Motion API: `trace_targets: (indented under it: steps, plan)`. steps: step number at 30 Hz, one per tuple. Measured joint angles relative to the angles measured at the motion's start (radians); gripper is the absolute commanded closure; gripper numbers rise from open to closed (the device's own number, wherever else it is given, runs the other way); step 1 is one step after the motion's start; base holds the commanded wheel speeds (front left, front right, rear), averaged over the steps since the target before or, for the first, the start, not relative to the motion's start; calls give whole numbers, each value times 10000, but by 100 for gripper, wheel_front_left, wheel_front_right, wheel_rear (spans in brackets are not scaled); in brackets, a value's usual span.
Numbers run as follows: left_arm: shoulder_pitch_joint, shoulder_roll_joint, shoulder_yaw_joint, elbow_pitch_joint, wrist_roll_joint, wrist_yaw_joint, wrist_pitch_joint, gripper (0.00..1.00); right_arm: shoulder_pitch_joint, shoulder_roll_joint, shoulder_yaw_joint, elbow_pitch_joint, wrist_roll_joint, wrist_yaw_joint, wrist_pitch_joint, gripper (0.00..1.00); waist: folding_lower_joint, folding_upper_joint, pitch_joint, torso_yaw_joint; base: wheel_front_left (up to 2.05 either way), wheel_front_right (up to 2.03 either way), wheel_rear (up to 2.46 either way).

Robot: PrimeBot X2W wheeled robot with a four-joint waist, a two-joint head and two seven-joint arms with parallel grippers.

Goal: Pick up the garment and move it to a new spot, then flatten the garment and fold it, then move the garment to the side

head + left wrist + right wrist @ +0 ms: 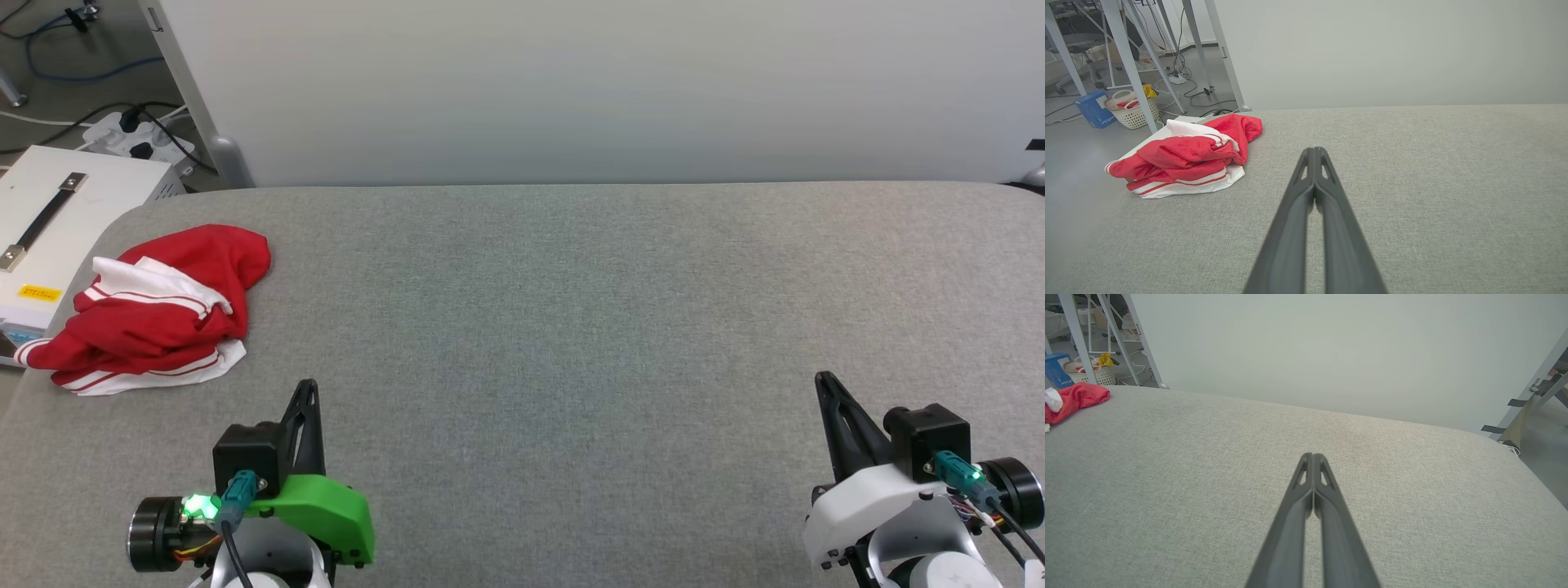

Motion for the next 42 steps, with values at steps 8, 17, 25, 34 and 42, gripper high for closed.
trace_targets:
  steps: [8,17,25,34,42]
  plan:
    - [0,0,-4,0,0,0,0,100,0,0,0,0,0,0,0,100,0,0,0,0,0,0,0]
    - [6,-15,-10,0,-2,0,-4,0,2,13,-6,6,6,-13,-8,0,0,0,5,0,0,0,0]
    - [6,-15,-50,-21,-4,77,-136,0,2,13,-17,-13,217,-13,-138,0,0,0,13,-3,0,0,0]
    - [7,-15,-125,-98,-75,121,-359,0,3,13,-31,-169,424,-13,-357,0,1,0,16,-5,0,0,0]
    - [8,-15,-221,-134,-79,182,-533,0,8,13,-59,-293,656,-13,-518,0,0,0,20,-7,0,0,0]
